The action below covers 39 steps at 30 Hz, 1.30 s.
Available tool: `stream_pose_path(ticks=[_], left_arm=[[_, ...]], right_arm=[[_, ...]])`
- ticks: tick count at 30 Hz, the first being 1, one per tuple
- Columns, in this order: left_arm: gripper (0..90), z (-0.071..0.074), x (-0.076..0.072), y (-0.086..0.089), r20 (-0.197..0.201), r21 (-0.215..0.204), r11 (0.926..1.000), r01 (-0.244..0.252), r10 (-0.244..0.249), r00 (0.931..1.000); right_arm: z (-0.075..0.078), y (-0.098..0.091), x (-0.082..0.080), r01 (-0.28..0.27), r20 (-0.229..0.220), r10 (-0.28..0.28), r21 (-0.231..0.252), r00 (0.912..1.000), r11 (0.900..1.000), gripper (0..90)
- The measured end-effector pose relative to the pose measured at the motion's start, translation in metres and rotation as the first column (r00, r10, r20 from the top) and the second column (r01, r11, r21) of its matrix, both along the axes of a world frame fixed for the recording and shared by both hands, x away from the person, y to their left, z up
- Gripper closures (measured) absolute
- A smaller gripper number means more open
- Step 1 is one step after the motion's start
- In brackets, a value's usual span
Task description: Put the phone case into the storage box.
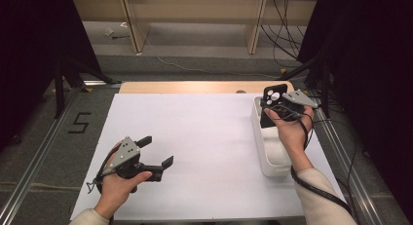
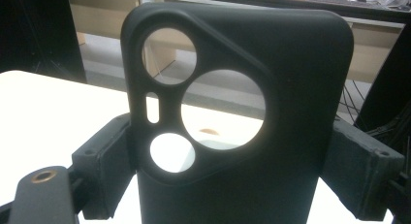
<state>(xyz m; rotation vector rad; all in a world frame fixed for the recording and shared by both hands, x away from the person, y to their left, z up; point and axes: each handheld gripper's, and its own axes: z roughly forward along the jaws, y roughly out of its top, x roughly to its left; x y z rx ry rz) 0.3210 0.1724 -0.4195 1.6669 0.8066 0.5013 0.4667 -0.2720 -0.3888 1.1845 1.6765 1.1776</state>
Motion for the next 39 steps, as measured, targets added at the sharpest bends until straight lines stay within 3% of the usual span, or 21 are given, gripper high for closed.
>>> stream_pose_path(ticks=[39], left_arm=[[1.2, 0.000, 0.000, -0.001, -0.003, -0.001, 1.0000, 0.002, -0.002, 1.0000]], right_arm=[[-0.002, 0.006, 0.027, 0.007, -0.026, -0.008, -0.036, 0.9996, 0.9993, 15.5]])
